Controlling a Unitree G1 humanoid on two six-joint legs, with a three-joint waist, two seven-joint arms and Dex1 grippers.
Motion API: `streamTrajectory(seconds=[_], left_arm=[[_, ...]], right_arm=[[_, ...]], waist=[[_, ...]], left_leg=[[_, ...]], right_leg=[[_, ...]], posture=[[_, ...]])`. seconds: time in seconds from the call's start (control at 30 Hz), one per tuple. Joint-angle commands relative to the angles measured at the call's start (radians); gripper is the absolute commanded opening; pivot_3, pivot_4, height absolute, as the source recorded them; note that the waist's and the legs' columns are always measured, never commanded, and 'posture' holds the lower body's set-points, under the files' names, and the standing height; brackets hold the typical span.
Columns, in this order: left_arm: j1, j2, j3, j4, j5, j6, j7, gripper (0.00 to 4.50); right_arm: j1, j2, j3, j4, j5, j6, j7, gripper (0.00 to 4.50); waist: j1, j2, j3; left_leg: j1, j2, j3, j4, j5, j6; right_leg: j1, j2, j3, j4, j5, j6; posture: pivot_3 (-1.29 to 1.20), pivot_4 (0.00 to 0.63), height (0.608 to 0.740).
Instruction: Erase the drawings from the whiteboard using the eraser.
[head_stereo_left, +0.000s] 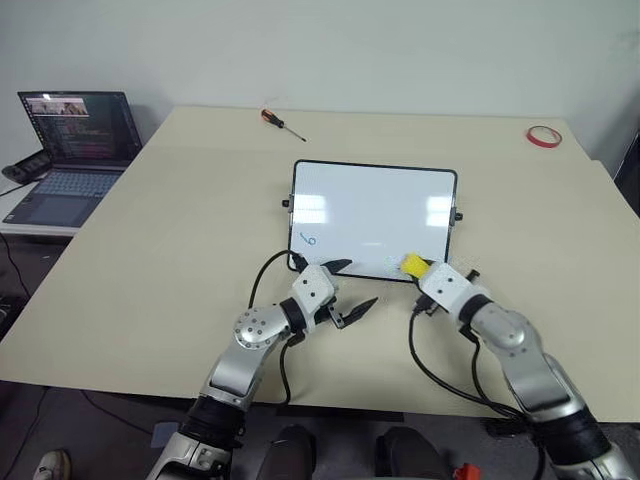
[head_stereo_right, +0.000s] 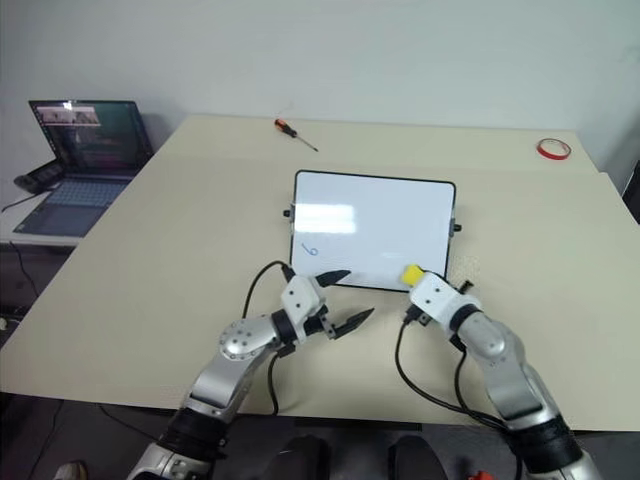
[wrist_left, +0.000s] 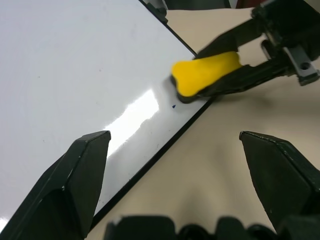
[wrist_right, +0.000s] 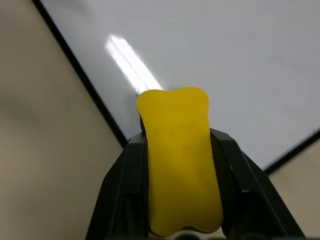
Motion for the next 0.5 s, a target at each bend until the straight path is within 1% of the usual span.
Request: streamTrajectory(seconds=[0.03, 0.17, 0.33, 0.5], left_arm=[[-0.028, -0.008, 0.008, -0.022, -0.012, -0.008, -0.002, 4.50], [-0.027, -0.013, 0.002, -0.020, -0.013, -0.011, -0.003, 4.50], [-0.029, -0.018, -0.001, -0.018, -0.013, -0.012, -0.007, 4.50], [-0.028, -0.016, 0.001, -0.020, -0.014, -0.012, -0.013, 4.50]], right_arm=[[0.064, -0.034, -0.063, 0.015, -0.010, 0.073, 0.000, 1.28], [0.083, -0.044, -0.090, -0.016, 0.002, 0.072, 0.006, 1.28], [0.037, 0.007, -0.098, -0.036, 0.052, 0.037, -0.007, 1.28], [0.009, 0.067, -0.075, -0.063, 0.111, -0.113, 0.009, 1.28]], waist=[[-0.002, 0.000, 0.000], [-0.004, -0.001, -0.001], [-0.010, -0.002, 0.000], [-0.010, -0.001, 0.000]], left_leg=[[0.000, 0.000, 0.000, 0.000, 0.000, 0.000], [0.001, 0.000, 0.001, 0.000, 0.000, 0.000], [0.001, 0.001, 0.001, 0.000, 0.000, 0.000], [0.000, 0.001, 0.001, -0.001, 0.000, 0.000]], right_leg=[[0.000, 0.000, 0.000, 0.000, 0.000, 0.000], [0.001, 0.000, 0.001, 0.000, 0.000, 0.001], [0.001, 0.000, 0.001, 0.000, 0.000, 0.001], [-0.002, 0.001, 0.001, 0.000, 0.000, 0.001]], posture=[[0.00, 0.150, 0.740], [0.00, 0.150, 0.740], [0.00, 0.150, 0.740], [0.00, 0.150, 0.740]])
